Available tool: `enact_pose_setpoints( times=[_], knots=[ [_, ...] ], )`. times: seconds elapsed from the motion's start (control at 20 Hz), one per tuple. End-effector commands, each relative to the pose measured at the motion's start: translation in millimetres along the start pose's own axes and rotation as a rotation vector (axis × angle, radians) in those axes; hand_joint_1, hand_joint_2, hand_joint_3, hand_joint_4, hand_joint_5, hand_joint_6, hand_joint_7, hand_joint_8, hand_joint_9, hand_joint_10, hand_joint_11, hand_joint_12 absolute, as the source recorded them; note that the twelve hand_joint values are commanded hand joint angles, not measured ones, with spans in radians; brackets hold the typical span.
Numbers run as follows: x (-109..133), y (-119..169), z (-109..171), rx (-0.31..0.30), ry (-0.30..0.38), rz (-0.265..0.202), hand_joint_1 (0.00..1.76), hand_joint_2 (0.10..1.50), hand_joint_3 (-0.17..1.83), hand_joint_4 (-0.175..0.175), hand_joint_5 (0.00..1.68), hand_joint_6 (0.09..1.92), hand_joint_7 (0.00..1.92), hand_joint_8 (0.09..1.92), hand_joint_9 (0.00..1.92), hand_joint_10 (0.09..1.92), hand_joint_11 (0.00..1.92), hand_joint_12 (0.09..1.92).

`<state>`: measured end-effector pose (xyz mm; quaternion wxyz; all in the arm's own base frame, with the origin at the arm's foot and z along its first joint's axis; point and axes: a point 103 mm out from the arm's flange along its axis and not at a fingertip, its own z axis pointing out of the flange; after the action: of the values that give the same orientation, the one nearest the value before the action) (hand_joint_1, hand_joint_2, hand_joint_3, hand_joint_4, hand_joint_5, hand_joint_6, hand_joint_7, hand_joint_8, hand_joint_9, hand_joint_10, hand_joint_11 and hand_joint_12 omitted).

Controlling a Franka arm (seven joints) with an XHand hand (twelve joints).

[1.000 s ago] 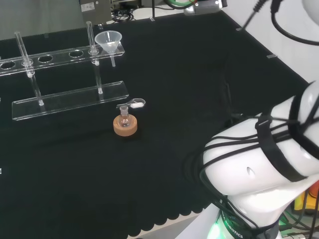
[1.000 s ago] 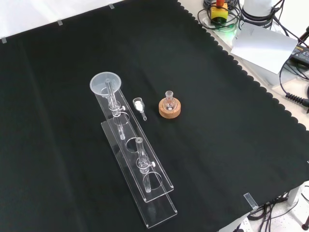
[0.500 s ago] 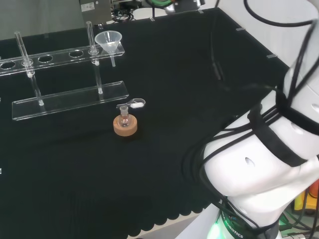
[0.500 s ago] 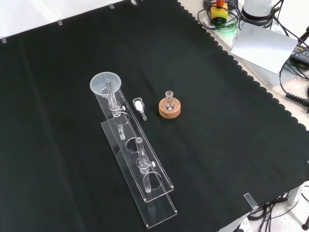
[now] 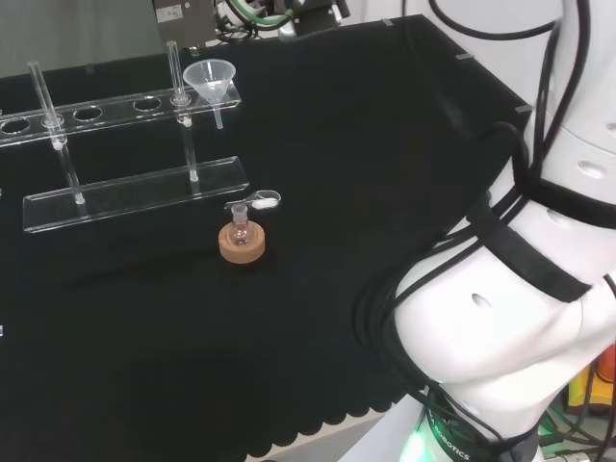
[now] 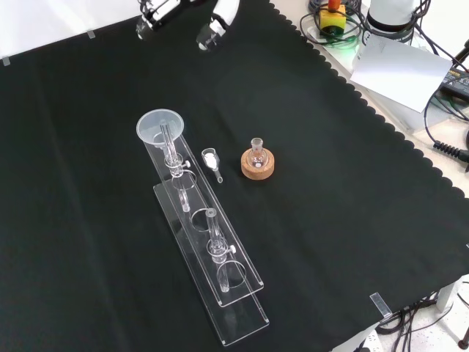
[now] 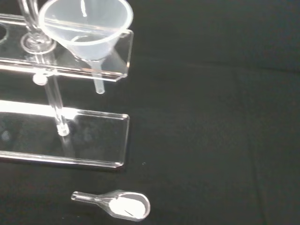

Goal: Pick up the funnel from the transparent funnel stand.

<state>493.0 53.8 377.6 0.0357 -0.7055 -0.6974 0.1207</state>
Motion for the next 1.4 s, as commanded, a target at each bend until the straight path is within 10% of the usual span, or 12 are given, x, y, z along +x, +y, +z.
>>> enact_pose_setpoints(
  times=[0.05, 1.4],
  knots=[
    [20.4, 24.1, 3.6, 0.035, -0.062, -0.003, 0.42, 0.97, 0.22, -0.013, 0.24, 0.09, 0.14, 0.66, 0.36, 0.72, 0.18, 1.42],
    [44.5, 85.3, 41.0, 0.184, -0.117, -0.049, 0.49, 0.80, 0.20, -0.044, 0.18, 0.09, 0.03, 0.73, 0.33, 0.76, 0.33, 1.47]
  ],
)
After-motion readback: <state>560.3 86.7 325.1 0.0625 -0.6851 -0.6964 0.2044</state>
